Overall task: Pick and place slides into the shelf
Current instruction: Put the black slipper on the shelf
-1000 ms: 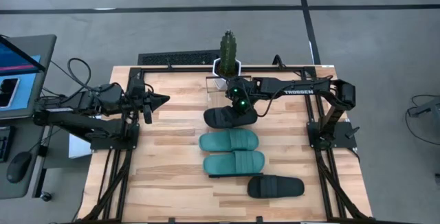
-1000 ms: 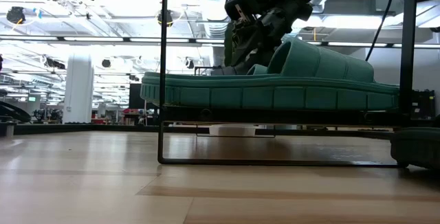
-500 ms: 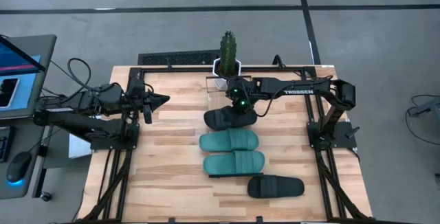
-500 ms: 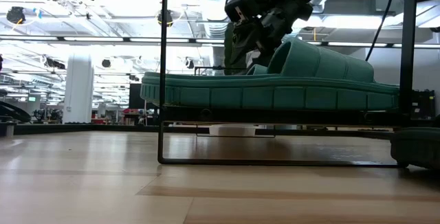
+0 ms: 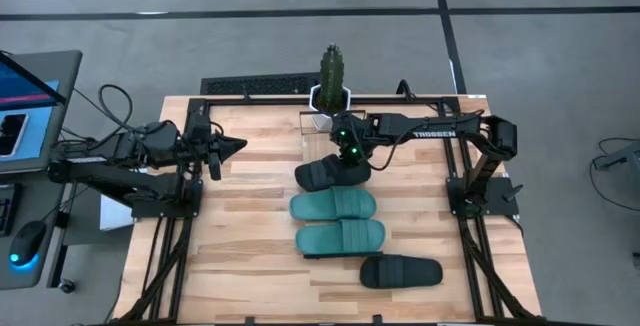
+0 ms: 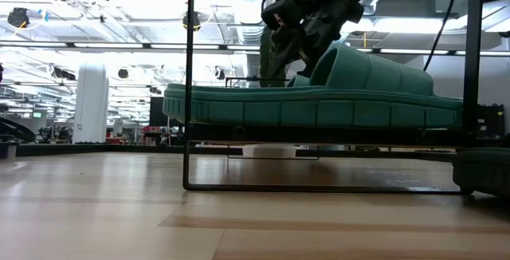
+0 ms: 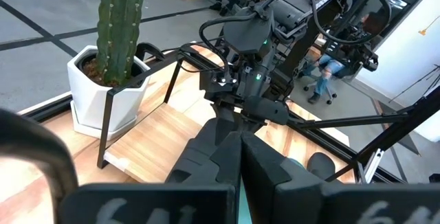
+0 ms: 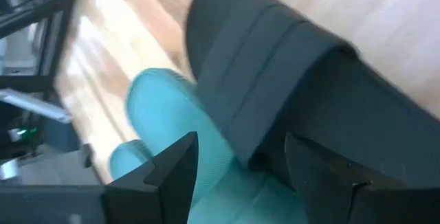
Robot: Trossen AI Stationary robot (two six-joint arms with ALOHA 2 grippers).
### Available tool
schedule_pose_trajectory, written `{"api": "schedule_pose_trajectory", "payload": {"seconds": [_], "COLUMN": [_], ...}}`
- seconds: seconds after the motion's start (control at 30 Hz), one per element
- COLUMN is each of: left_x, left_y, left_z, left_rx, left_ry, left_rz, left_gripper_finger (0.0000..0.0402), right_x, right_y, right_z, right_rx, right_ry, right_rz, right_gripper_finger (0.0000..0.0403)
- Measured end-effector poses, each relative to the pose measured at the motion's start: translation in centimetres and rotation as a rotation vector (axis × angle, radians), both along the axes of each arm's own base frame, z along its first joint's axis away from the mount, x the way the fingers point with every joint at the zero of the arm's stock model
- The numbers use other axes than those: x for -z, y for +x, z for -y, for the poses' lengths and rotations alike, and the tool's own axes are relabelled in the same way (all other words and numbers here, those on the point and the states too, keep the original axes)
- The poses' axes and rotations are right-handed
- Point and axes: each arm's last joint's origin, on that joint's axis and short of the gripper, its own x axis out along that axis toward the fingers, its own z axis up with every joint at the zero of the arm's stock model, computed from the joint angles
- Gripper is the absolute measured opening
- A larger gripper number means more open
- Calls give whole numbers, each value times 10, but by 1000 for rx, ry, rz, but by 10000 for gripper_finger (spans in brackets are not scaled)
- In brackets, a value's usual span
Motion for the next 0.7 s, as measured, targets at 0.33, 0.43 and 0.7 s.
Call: {"api": "schedule_pose_trajectory", "payload": {"seconds": [0.33, 0.43, 0.7], "left_x": [0, 0, -2], "left_y": [0, 0, -2], "left_z": [0, 0, 0], "left_rx": [-2, -2, -2], "left_ry": [-8, -10, -9], "left_rz": [-1, 1, 19], "left_gripper_finger": [0, 0, 0], "right_x": [-4, -18, -83], "right_y": [-7, -15, -63], "right_z": [7, 7, 5], "right_rx": [-5, -14, 116], "right_ry": [-3, -24, -226], "right_rz": [-11, 23, 113], "right_gripper_finger": [204, 200, 195]}}
